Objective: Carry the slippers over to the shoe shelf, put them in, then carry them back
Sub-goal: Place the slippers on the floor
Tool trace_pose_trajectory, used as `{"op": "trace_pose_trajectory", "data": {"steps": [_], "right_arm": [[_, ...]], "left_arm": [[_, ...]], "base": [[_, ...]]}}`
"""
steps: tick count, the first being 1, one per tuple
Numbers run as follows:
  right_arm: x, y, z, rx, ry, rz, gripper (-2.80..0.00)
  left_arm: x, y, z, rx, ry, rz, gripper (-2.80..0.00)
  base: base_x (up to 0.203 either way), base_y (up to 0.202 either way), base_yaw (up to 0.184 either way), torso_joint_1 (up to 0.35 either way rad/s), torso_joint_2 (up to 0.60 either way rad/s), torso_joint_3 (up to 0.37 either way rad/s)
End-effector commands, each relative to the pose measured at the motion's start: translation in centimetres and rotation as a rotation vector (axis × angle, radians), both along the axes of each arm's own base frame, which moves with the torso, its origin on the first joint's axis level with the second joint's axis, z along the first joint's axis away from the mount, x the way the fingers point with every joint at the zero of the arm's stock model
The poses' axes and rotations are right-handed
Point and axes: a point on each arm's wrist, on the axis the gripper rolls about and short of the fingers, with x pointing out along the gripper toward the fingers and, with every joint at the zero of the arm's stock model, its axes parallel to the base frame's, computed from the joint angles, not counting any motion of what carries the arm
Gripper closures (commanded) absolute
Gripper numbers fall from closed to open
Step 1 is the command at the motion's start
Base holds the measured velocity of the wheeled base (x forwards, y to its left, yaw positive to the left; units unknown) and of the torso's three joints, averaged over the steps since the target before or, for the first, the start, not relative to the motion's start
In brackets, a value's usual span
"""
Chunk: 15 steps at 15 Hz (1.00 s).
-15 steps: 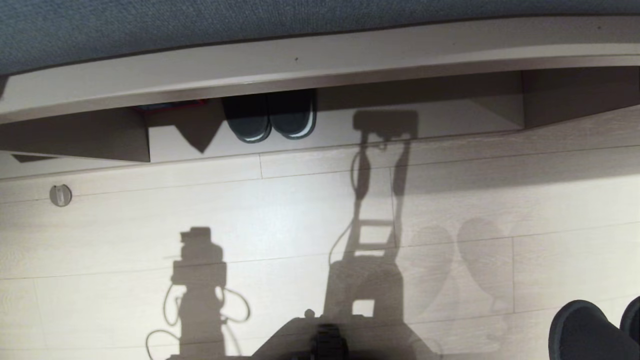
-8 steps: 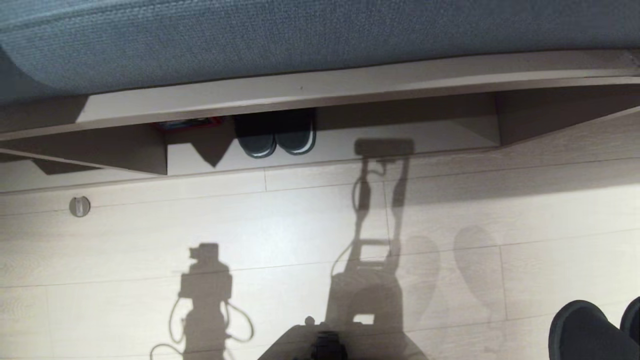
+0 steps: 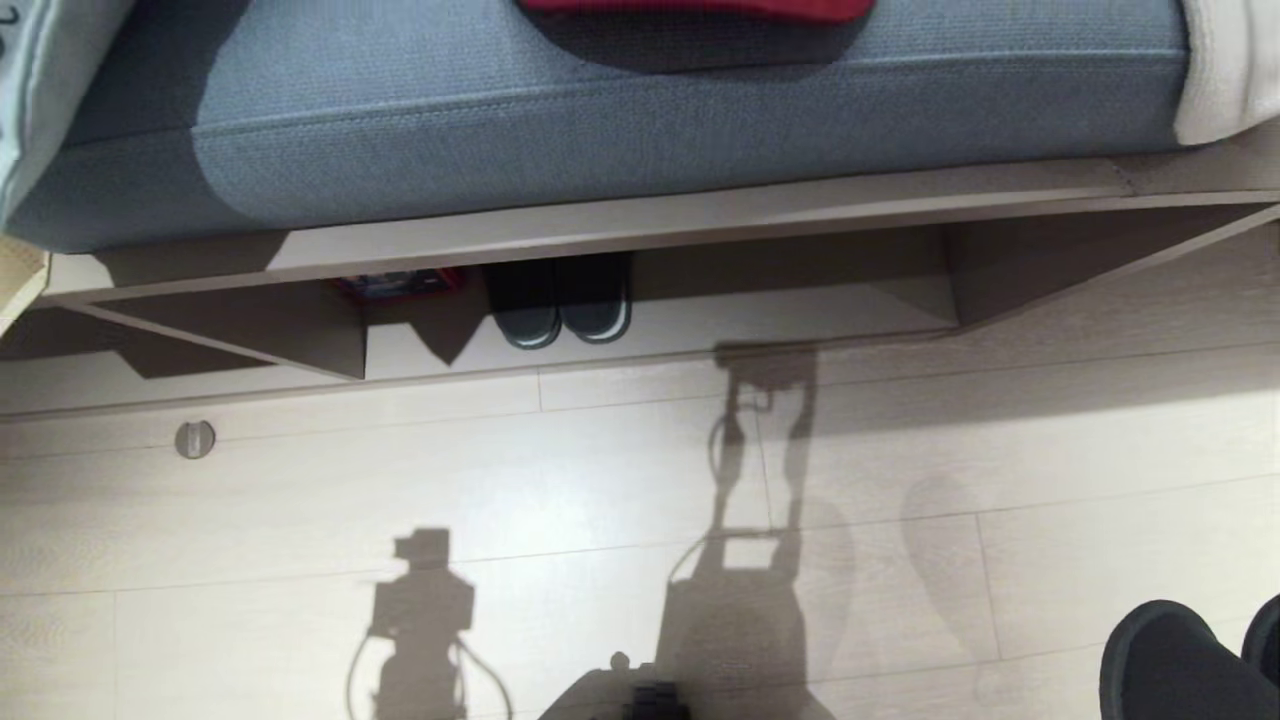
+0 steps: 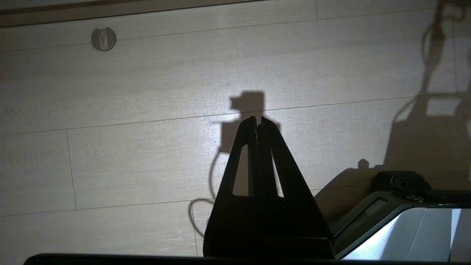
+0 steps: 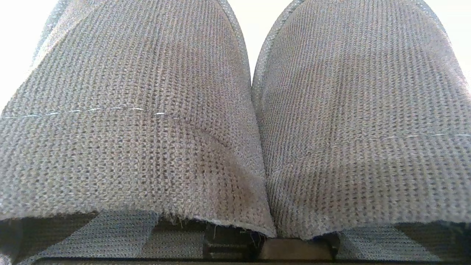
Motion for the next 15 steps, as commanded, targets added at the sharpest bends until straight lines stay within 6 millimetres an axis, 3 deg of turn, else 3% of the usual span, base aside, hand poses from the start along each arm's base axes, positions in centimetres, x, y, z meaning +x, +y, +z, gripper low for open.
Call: {"op": "trace_pose_trajectory", "data": {"steps": [1, 15], "right_arm": [[0.0, 0.0, 0.01, 0.0, 0.0, -0.001, 0.0], [0.02, -0.01, 0.03, 0.005, 0.0, -0.005, 0.0]], "left_arm": [[0.02, 0.0, -0.04, -0.001, 0.002, 0.0, 0.0], [0.02, 0.0, -0.04, -0.002, 0.002, 0.0, 0.0]], "base": [[0.0, 0.0, 0.0, 0.007, 0.0, 0.207], [0.0, 0.0, 0.0, 0.001, 0.0, 0.201]]}}
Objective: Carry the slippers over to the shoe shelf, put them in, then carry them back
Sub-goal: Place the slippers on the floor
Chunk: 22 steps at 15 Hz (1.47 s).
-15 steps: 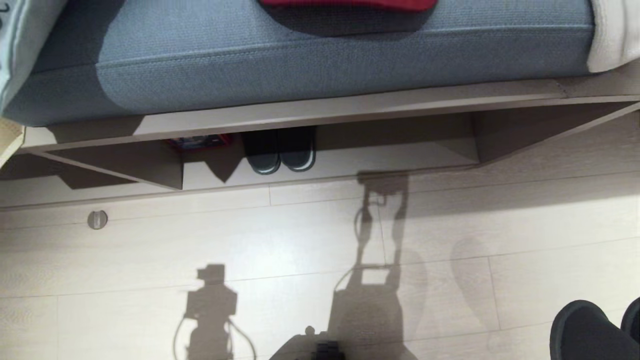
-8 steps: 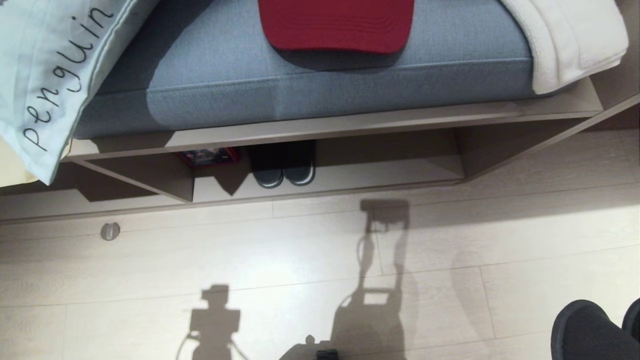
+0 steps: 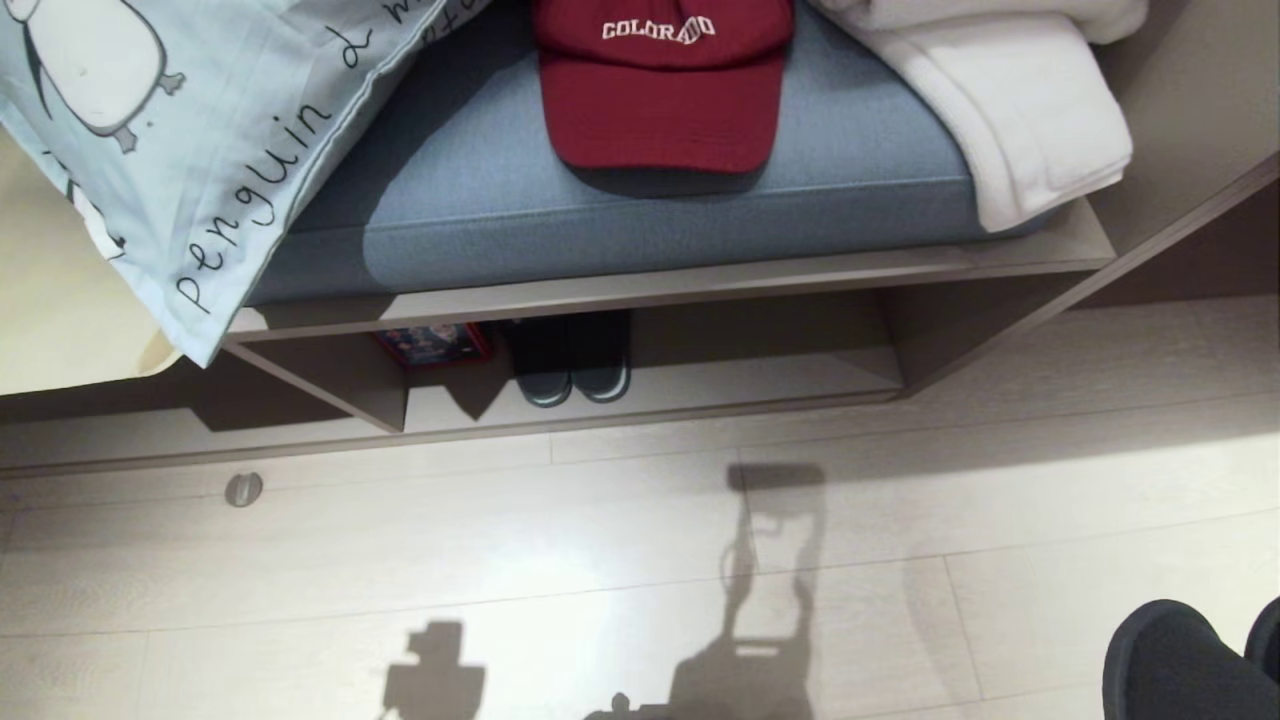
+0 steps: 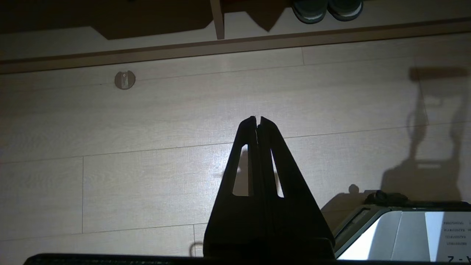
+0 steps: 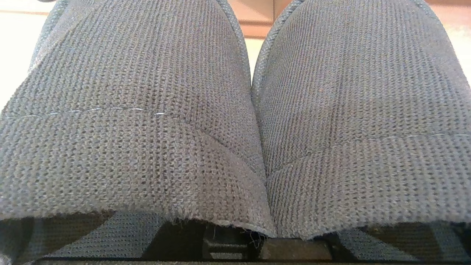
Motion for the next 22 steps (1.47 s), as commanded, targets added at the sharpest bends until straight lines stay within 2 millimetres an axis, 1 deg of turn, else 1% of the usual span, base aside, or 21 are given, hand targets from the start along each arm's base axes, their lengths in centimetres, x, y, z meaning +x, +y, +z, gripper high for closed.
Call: {"op": "trace_pose_trajectory", "data": {"steps": [1, 22], "right_arm": [[0.0, 0.0, 0.01, 0.0, 0.0, 0.001, 0.0], [0.01, 0.01, 0.01, -0.009, 0.001, 0.004, 0.0]], "left_arm": [[0.02, 0.0, -0.03, 0.0, 0.001, 0.0, 0.0], [0.02, 0.0, -0.02, -0.006, 0.0, 0.0, 0.0]], "base": [[0.0, 0.0, 0.0, 0.004, 0.0, 0.194], [0.0, 0.0, 0.0, 0.002, 0.0, 0.2]]}}
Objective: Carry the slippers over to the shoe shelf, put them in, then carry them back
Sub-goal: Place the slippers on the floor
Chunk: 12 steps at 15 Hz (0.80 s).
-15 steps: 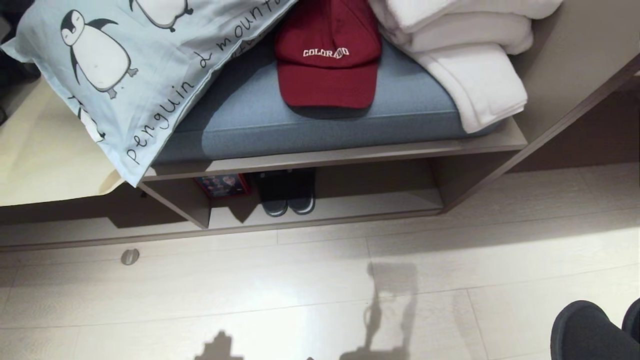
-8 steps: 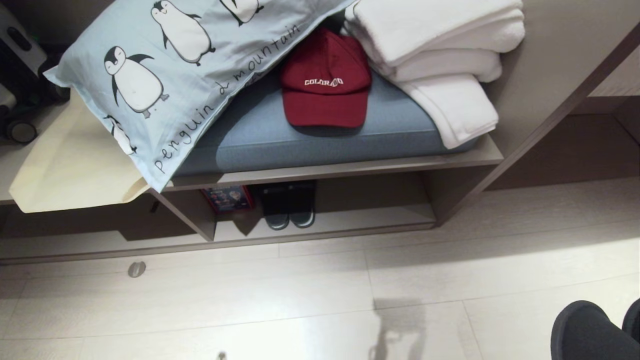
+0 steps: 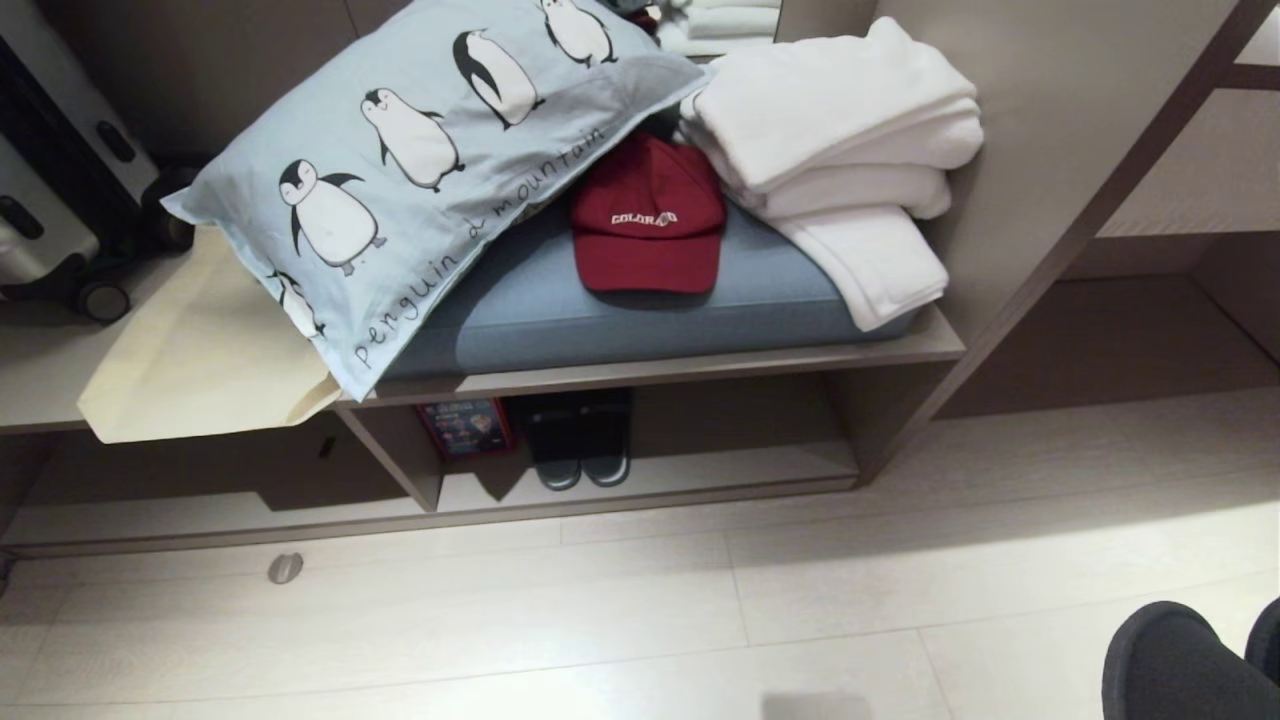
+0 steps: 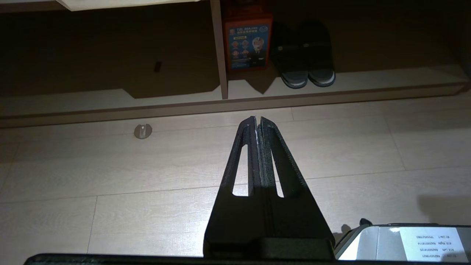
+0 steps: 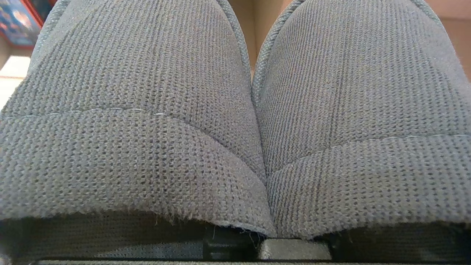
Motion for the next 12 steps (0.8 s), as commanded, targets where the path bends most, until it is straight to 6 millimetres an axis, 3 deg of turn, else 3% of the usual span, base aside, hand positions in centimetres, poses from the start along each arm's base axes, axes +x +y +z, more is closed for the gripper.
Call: {"op": "trace_pose_trajectory", "data": {"steps": [1, 12], "right_arm": [[0.01, 0.0, 0.01, -0.001, 0.001, 0.0, 0.0], [0.01, 0.0, 0.01, 0.0, 0.001, 0.0, 0.0]], "left_arm": [[0.02, 0.0, -0.04, -0.001, 0.002, 0.0, 0.0], [0.02, 0.0, -0.04, -0.001, 0.002, 0.0, 0.0]], "base": [[0.0, 0.0, 0.0, 0.005, 0.0, 0.208], [0.0, 0.0, 0.0, 0.003, 0.0, 0.202]]}}
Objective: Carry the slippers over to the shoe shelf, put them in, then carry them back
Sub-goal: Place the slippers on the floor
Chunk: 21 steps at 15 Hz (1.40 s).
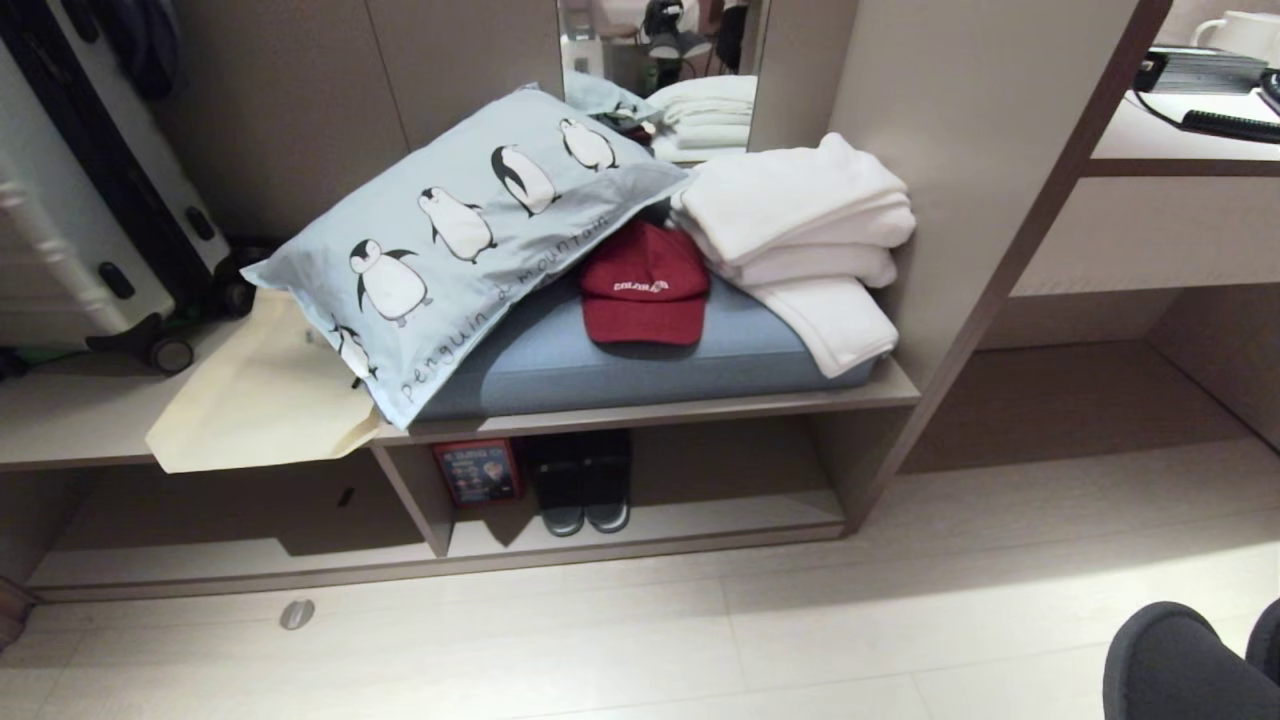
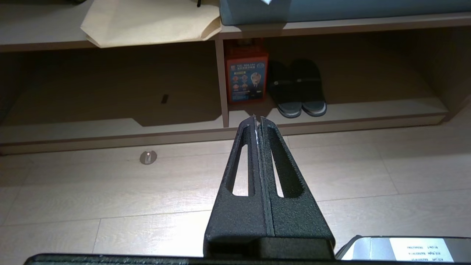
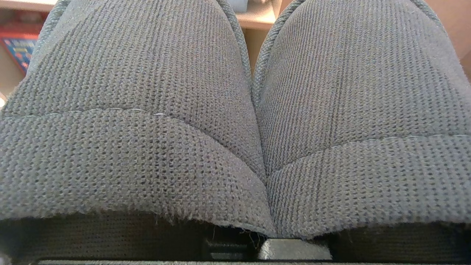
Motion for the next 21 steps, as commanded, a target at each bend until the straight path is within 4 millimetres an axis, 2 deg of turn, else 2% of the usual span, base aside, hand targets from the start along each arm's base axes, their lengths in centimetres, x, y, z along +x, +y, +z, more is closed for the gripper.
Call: {"op": "trace_pose_trajectory", "data": {"steps": [1, 14, 21], "right_arm": [[0.01, 0.0, 0.01, 0.0, 0.001, 0.001, 0.0], [0.01, -0.01, 0.02, 0.013, 0.0, -0.006, 0.0], [0.0, -0.01, 0.02, 0.012, -0.002, -0.004, 0.0]], "left_arm": [[0.02, 0.0, -0.04, 0.0, 0.002, 0.0, 0.0], [0.02, 0.0, -0.04, 0.0, 0.002, 0.0, 0.0], [0.02, 0.0, -0.04, 0.007, 0.002, 0.0, 0.0]], "base": [[0.0, 0.0, 0.0, 0.002, 0.0, 0.198], [0.0, 0.0, 0.0, 0.001, 0.0, 0.202], [0.0, 0.0, 0.0, 0.001, 0.0, 0.037]]}}
